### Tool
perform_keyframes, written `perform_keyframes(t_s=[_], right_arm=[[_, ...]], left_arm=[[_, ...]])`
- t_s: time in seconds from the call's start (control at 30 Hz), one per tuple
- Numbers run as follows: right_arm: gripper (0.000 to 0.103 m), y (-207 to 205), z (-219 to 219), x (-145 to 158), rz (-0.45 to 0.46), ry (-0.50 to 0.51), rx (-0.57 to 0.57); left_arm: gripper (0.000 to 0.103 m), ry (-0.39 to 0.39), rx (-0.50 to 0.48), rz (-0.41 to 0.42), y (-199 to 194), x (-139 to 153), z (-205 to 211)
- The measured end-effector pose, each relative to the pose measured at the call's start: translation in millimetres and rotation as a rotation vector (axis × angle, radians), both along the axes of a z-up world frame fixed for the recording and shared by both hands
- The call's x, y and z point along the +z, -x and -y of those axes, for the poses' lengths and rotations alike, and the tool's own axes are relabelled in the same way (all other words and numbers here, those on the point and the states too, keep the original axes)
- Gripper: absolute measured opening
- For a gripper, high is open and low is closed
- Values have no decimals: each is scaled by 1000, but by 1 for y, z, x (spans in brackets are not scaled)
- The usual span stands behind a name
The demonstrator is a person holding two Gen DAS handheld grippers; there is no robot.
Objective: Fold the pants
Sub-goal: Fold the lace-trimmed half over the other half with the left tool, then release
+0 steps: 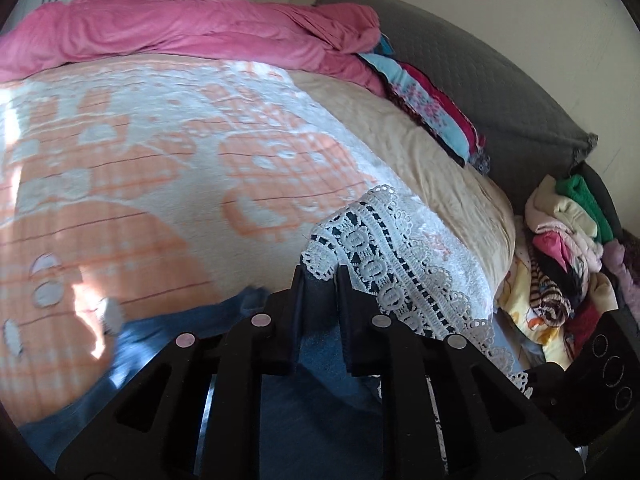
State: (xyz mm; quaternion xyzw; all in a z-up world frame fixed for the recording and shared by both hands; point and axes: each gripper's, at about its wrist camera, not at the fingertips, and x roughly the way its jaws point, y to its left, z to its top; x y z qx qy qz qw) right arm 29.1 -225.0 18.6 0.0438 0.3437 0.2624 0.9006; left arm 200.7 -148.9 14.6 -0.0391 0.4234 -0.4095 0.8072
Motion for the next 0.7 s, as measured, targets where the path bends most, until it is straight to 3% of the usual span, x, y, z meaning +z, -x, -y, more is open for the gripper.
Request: perform_keyframes(t_s=[0.1,0.2,0.33,0.47,0.63,0.7], right_arm=[[26,-10,-33,-4,8,52,54],[26,-17,-72,-15,-6,128,105],[28,-10,-118,-39,7,263,174],[36,2,-146,-54,70,357,204],[55,23,-139,-53,170,412,181],[57,31,-134,-52,182,423,172]], left_arm=[[14,29,75,-24,-3,-7,-42],[17,54,234,-51,-7,-16,-98],[28,149,361,-101,6,-20,-157],[41,182,358,-129,21,-25,-173],[44,134,361,-180,23,-43,-170],[45,117,358,-196,22,-49,-165]])
